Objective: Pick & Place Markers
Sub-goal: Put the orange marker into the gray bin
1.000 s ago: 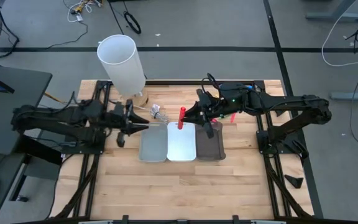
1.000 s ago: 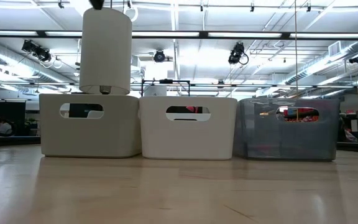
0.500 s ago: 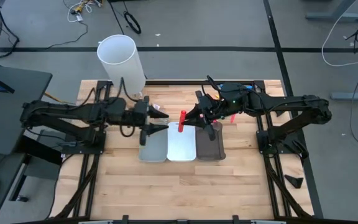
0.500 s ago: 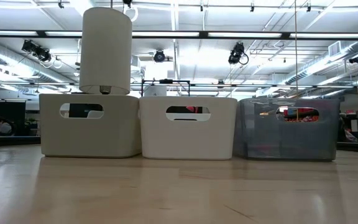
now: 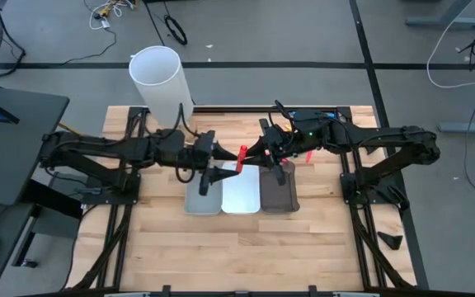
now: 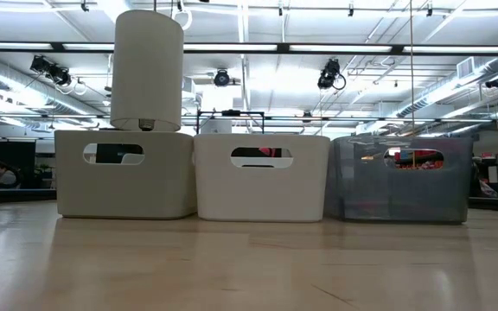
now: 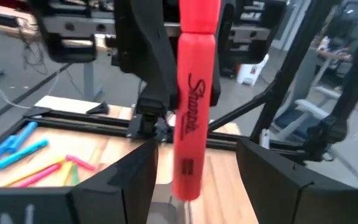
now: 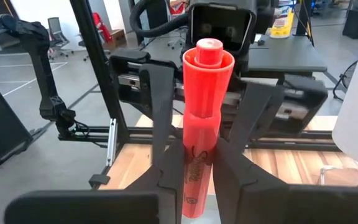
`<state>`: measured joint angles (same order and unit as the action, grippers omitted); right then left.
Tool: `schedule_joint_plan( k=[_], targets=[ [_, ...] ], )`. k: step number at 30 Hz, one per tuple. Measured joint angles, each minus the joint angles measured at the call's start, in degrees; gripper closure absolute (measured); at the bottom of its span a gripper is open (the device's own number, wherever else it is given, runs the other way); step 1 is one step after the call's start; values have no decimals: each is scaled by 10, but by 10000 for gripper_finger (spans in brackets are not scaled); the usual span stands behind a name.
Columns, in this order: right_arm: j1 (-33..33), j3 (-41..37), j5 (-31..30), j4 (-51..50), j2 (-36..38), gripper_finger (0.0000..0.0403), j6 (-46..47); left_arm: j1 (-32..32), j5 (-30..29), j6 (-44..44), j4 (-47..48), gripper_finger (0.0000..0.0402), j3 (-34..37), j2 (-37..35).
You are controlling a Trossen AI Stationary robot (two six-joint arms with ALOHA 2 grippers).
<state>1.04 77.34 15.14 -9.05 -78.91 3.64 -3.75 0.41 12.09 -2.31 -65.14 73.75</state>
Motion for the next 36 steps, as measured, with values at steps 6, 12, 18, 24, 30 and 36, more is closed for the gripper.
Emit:
schedule_joint_plan(
  k=[6, 12, 18, 24, 30, 36],
  targets=[
    [0, 0, 0, 2, 0, 346, 0, -1, 9, 8, -20, 177, 0, 21],
    [0, 0, 0, 2, 0, 346, 0, -1, 8, 8, -74, 177, 0, 24],
    [0, 0, 0, 3, 0, 346, 0, -1, 8, 8, -58, 184, 0, 24],
    [0, 0, 0, 5, 0, 346, 0, -1, 4, 15, -47, 218, 0, 24],
    [0, 0, 1, 6, 0, 346, -1, -1, -6, 27, -43, 283, 0, 24],
    [0, 0, 1, 11, 0, 339, 2, -1, -6, 22, -44, 329, 0, 24]
  ],
)
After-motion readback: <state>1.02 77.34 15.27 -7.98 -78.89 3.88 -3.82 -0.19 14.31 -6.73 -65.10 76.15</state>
